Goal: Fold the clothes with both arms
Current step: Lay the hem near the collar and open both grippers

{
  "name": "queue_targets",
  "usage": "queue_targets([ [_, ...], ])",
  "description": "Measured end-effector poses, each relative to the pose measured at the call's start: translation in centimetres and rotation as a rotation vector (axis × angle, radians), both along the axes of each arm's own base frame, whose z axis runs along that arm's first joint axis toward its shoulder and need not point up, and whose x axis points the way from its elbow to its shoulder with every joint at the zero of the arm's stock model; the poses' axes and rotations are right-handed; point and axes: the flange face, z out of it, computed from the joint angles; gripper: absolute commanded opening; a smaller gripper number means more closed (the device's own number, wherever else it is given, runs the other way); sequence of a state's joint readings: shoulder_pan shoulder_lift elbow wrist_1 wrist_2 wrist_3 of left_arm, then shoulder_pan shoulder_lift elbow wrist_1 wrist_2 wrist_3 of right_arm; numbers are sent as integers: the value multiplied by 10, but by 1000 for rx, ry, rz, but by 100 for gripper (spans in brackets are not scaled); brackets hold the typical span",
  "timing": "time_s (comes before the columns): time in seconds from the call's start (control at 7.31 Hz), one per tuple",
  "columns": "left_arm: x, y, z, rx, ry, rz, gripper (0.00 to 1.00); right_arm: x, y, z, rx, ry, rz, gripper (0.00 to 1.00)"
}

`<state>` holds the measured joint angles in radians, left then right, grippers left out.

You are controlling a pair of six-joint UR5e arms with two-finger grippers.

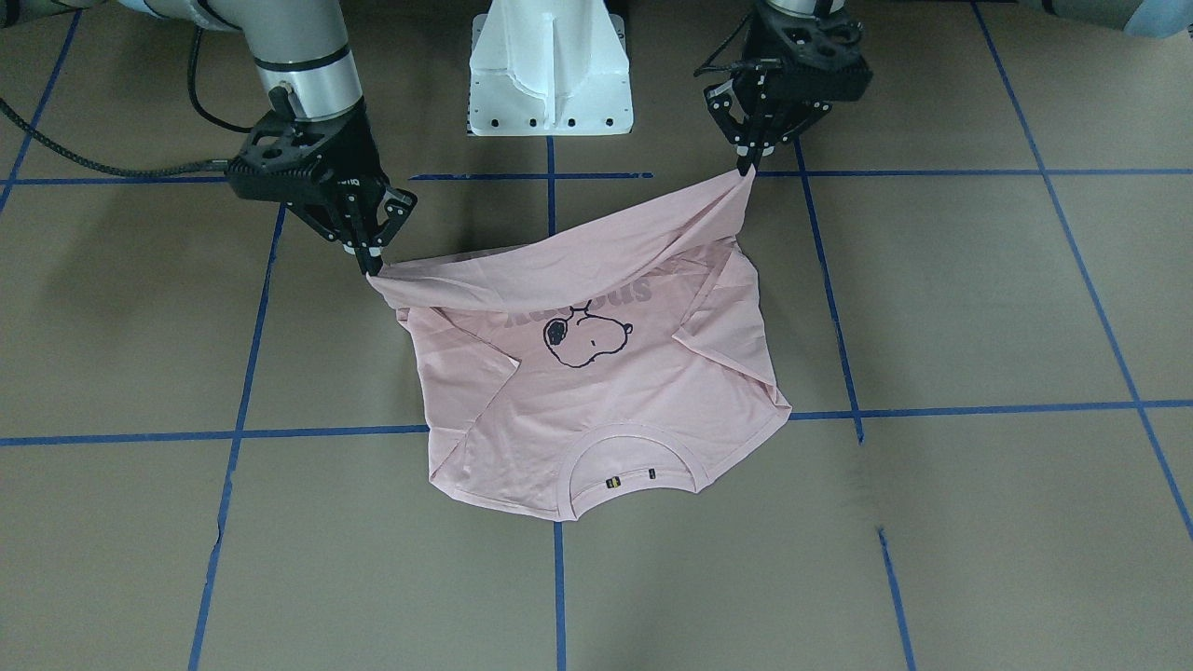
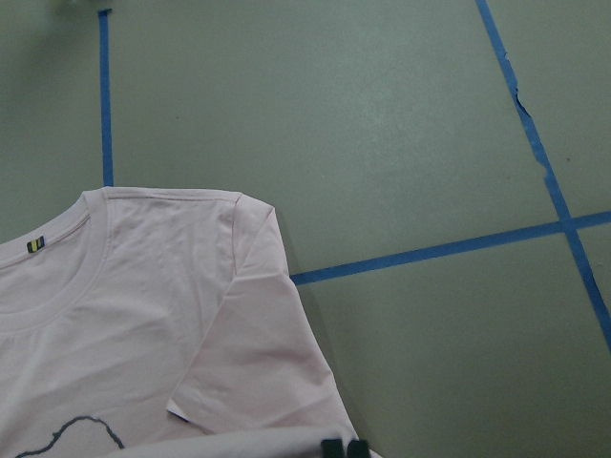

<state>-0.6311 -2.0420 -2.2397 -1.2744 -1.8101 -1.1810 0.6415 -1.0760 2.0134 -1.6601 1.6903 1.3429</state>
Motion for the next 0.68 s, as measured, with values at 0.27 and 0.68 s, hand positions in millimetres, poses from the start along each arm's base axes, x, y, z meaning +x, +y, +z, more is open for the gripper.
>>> queue_targets([
  [0.27,11,-26,14,15,-9,-13,0,-19,-27,14,0,11,13,0],
  [0.68,37,-87,60,35,-27,-45,0,-55,-84,31,6,9,46,0],
])
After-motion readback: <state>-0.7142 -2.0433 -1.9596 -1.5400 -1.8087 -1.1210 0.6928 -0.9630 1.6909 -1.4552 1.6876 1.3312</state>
